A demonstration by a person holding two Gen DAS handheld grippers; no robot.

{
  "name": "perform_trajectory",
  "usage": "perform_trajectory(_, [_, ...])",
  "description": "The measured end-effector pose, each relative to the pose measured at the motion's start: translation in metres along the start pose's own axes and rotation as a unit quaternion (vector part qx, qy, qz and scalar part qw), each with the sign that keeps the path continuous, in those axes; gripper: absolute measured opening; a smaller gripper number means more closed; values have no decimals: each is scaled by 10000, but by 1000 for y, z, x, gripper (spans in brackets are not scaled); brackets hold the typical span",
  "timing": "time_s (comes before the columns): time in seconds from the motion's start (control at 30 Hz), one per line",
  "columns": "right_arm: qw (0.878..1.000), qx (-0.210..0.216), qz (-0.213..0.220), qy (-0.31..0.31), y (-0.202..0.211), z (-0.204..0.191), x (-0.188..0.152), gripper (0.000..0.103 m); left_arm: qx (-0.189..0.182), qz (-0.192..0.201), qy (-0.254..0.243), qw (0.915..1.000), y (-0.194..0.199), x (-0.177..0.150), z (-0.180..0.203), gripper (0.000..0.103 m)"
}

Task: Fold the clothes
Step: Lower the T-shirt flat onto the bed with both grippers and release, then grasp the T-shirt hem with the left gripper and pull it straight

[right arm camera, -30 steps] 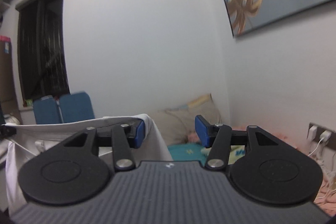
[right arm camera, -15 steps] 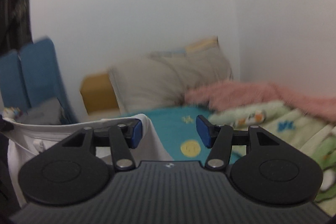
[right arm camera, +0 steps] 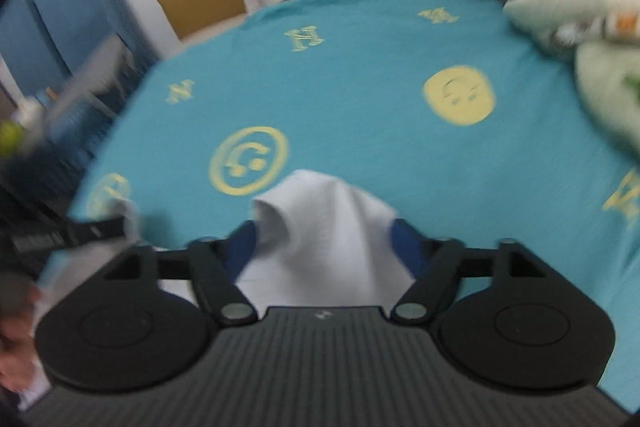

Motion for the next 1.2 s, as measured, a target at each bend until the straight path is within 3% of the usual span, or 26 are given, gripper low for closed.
perform_trajectory(0.07, [9994,61,42,-325,8,-1,2,82,-70,281,-201,9994,21,4,5,99])
perform_trajectory(0.2, [9983,-196,544,-89,52,-10,4,82,-177,814,-458,9955,84,1,8,100])
perform_trajectory(0.33, [9960,-137,877,99,137,-37,-15,82,-34,1218,-400,9917,165,-23,-4,100])
perform_trajectory(0.67, [9842,23,1696,517,354,-106,-62,82,236,1615,-136,9865,399,-96,-22,99])
perform_trajectory(0.77, [9808,123,1902,409,410,-121,-76,82,269,1681,-62,9854,453,-113,-24,99])
perform_trajectory(0.9, [9789,145,1990,429,453,-130,-100,82,327,1772,-80,9836,491,-143,-28,99])
perform_trajectory(1.03, [9760,76,2040,760,460,-128,-129,82,600,2121,-300,9749,511,-163,-31,99])
perform_trajectory(1.13, [9769,16,1978,807,454,-122,-145,82,570,2389,-428,9684,519,-163,-28,100])
perform_trajectory(1.2, [9753,11,2040,845,452,-120,-152,82,524,2393,-429,9686,518,-167,-27,100])
Point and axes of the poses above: each gripper's, at about its wrist camera, not at the fingertips, and y roughly against the way its jaws point, z to its right, x to its top, the point moved 9 cm from there along -y, roughly the way its jaws point, and after that the axes turned 14 degrees about z, right-handed, at the moved point
